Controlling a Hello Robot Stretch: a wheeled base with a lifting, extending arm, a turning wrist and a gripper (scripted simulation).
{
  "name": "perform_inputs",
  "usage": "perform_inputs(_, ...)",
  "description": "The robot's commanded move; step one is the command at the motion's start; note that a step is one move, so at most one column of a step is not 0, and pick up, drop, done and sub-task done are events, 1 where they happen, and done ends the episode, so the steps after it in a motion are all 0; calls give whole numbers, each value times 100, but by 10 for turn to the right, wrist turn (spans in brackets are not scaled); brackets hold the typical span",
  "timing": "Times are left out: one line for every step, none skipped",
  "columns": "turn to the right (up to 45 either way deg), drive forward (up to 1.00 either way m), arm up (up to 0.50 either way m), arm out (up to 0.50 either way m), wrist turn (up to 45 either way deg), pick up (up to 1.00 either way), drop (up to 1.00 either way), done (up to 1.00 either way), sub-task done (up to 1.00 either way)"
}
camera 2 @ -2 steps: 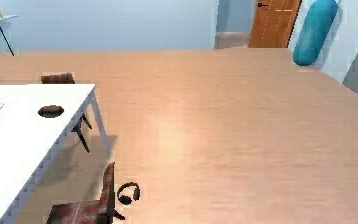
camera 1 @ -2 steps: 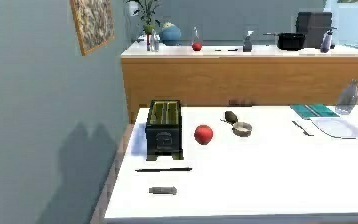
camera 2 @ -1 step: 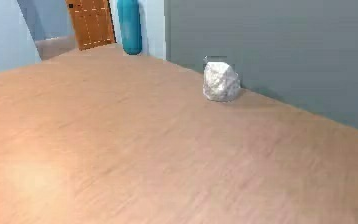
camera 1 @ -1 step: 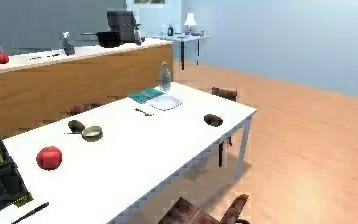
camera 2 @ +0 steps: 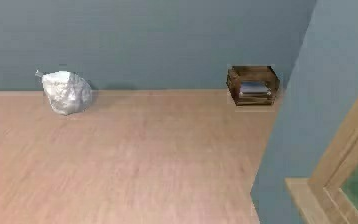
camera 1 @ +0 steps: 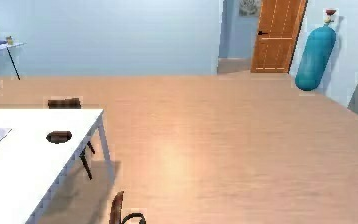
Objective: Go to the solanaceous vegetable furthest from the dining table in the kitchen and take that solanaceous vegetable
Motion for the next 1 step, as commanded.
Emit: perform_inputs(450,0,0,0,0,0,0,0,0)
